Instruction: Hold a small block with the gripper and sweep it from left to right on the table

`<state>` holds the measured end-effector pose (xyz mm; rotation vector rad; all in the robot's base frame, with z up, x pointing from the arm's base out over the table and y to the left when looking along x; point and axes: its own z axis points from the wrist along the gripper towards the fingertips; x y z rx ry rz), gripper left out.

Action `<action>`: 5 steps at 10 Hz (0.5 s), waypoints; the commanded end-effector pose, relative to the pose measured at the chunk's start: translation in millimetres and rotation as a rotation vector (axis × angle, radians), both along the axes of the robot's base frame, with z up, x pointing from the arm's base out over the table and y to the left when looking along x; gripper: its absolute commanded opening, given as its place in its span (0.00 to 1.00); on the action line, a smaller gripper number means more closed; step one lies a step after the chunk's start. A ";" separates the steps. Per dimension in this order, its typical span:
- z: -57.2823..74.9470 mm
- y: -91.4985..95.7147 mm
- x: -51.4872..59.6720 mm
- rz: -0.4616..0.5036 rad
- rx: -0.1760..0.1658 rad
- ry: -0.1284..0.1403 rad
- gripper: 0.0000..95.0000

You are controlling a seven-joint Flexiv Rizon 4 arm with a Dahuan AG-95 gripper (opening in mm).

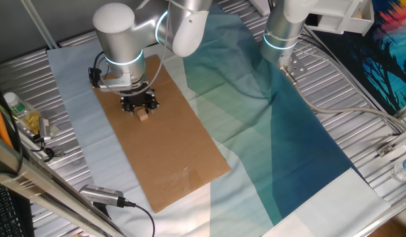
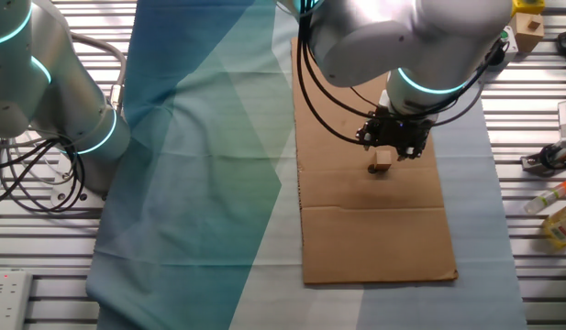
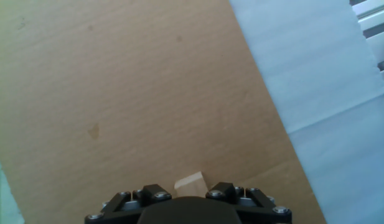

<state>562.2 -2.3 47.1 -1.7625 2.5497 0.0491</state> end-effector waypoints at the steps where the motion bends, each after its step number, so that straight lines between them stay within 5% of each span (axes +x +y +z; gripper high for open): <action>1: 0.0 -0.5 0.4 -0.003 -0.018 0.005 0.60; 2: 0.0 -0.5 0.4 0.004 -0.030 0.005 0.40; 5: 0.0 -0.5 0.4 0.005 -0.027 0.006 0.40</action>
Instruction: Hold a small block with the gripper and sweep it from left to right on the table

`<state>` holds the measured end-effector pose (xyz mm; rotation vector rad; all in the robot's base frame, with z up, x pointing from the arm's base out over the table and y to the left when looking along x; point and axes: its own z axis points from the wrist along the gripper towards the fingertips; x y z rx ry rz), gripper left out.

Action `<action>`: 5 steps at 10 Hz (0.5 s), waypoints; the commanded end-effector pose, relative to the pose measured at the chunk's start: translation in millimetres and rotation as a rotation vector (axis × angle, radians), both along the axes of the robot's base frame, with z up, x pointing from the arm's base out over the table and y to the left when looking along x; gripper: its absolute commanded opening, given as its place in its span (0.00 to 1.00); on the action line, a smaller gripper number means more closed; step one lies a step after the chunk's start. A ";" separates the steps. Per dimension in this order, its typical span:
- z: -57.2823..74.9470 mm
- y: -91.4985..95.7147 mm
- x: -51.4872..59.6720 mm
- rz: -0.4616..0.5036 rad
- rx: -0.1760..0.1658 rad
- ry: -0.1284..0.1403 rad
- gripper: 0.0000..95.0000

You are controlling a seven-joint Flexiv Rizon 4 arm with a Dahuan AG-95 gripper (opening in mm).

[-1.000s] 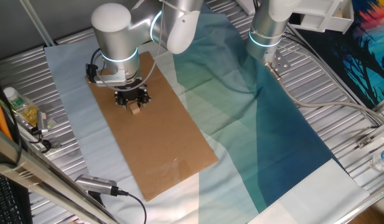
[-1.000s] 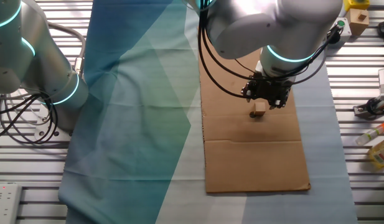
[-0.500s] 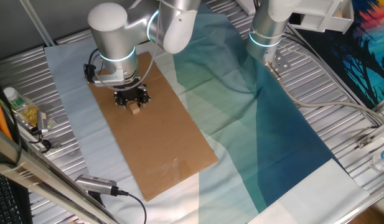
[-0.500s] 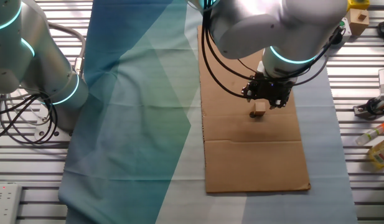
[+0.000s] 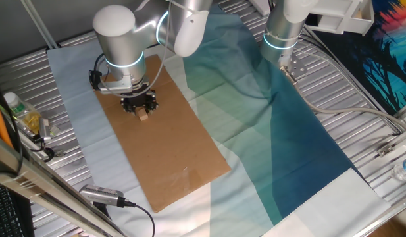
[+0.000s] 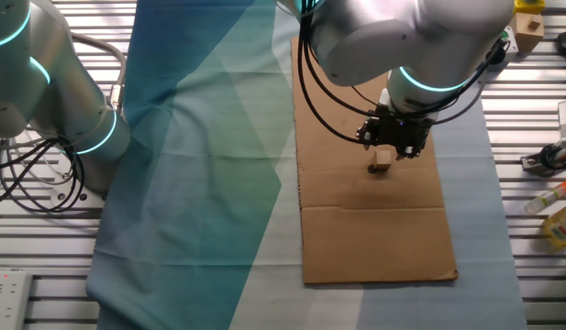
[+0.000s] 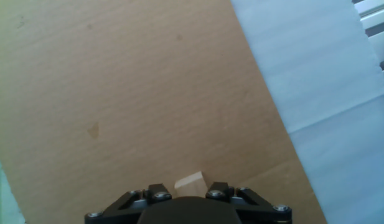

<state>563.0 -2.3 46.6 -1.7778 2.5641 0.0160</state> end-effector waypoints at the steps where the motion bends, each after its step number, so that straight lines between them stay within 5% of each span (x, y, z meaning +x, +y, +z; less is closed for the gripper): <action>1: 0.5 -0.5 -0.4 0.004 0.002 0.002 0.40; 5: -0.5 -0.6 -0.3 0.004 -0.003 0.003 0.40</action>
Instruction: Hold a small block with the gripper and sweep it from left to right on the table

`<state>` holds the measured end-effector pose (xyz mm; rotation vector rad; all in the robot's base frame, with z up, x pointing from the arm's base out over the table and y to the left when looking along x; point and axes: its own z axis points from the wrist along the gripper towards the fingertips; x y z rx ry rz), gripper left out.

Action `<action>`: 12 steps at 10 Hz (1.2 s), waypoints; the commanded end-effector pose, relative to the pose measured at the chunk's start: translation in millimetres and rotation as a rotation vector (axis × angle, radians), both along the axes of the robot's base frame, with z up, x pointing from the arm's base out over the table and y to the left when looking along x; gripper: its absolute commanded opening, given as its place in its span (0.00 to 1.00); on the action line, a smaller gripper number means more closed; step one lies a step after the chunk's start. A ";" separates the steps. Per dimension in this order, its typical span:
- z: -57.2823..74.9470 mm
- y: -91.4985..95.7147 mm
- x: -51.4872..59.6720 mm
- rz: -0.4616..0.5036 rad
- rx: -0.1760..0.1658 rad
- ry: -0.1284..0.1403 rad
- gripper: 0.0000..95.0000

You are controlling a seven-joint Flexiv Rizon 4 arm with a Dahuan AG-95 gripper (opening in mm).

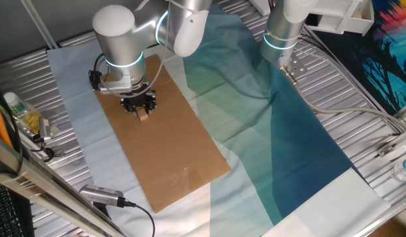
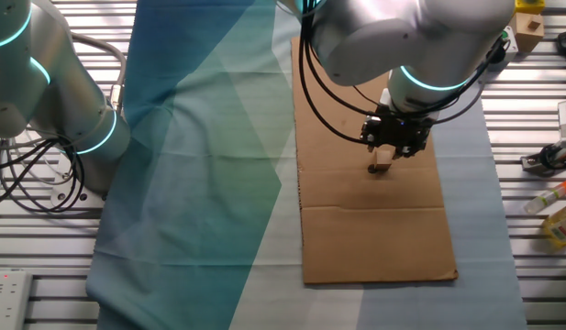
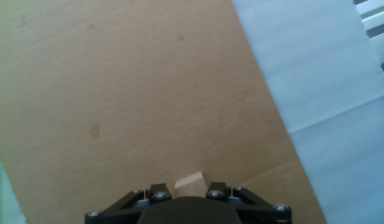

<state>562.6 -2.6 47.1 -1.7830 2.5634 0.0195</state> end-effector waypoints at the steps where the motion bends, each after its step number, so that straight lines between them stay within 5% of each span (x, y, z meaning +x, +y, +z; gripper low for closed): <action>1: -3.4 -0.6 0.5 0.002 -0.003 -0.001 0.40; 9: -11.8 -1.5 1.4 -0.003 -0.002 -0.002 0.40; 10: -11.8 -1.6 1.4 -0.015 0.001 -0.002 0.00; 12: -11.8 -1.6 1.4 -0.025 0.003 -0.001 0.00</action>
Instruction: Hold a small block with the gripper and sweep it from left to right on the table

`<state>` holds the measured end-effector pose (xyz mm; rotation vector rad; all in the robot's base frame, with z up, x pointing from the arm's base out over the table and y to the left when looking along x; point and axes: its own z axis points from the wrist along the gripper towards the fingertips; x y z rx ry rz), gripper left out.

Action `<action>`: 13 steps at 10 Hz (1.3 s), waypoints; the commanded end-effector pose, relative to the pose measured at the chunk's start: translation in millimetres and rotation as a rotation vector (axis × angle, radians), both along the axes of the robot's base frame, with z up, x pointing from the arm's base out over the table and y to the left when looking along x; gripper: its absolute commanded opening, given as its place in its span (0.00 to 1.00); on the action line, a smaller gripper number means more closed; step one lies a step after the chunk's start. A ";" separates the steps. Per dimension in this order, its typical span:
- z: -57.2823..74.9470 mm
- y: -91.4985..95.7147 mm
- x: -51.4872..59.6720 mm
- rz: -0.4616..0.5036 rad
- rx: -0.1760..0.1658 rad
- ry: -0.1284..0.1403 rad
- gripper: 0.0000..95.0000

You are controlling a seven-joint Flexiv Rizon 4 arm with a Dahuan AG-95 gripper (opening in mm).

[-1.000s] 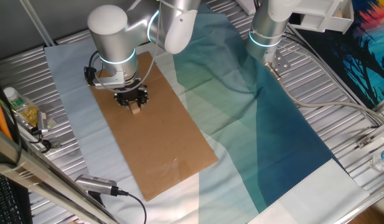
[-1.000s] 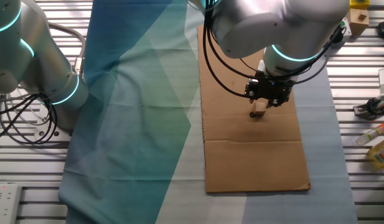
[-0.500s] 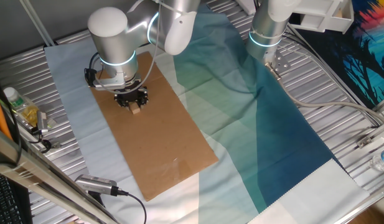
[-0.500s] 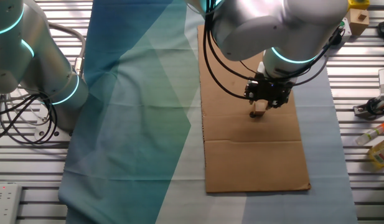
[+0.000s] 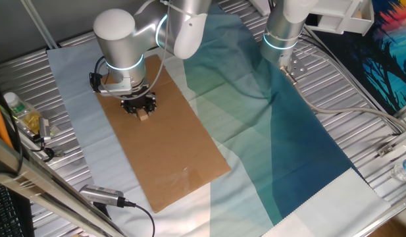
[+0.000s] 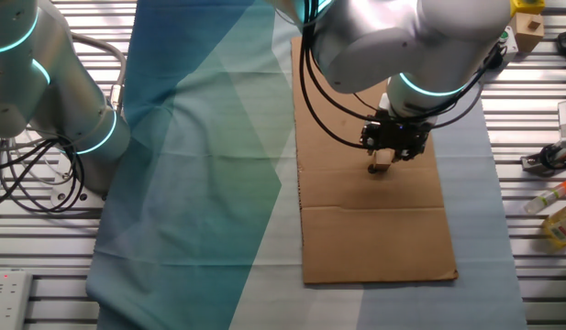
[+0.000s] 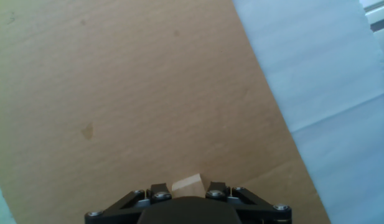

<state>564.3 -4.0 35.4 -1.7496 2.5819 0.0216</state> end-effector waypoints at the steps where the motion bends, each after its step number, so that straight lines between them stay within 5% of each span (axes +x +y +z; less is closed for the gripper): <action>1: 0.0 -0.3 -0.3 0.001 -0.003 0.001 0.00; 13: 1.6 -0.2 -0.6 -0.042 0.008 0.010 0.00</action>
